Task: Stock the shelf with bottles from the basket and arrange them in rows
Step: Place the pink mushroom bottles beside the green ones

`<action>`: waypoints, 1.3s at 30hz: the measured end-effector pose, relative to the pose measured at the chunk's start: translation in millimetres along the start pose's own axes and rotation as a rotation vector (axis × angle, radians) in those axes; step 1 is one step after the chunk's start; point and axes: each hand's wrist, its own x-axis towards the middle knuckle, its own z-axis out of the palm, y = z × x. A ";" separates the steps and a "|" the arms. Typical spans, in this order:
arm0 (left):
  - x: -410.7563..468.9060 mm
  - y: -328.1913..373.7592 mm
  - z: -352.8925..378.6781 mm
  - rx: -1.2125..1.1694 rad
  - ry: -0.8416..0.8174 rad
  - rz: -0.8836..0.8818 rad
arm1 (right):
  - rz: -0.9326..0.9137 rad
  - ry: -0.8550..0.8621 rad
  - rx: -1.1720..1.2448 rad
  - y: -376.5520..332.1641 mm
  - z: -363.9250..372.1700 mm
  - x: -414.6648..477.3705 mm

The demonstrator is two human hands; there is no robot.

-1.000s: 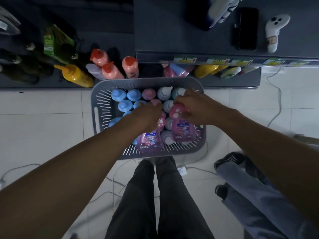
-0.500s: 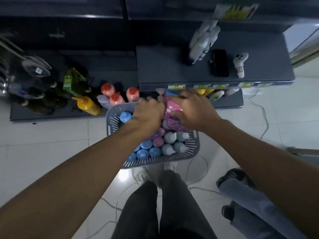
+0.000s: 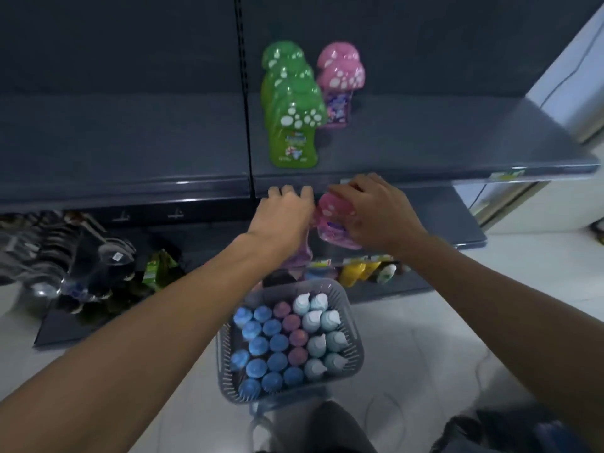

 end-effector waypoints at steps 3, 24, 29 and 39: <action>6.1 3.4 -31.4 0.034 0.092 0.039 | 0.010 0.086 -0.022 12.2 -28.1 13.5; 139.8 65.2 -95.0 0.038 0.317 0.031 | 0.072 -0.017 0.154 142.4 -74.9 160.2; 160.4 68.8 -100.0 0.082 0.292 -0.018 | 0.038 -0.032 0.169 155.1 -63.9 183.8; 171.7 63.5 -81.8 0.080 0.280 -0.050 | -0.038 -0.076 0.172 160.4 -44.0 204.3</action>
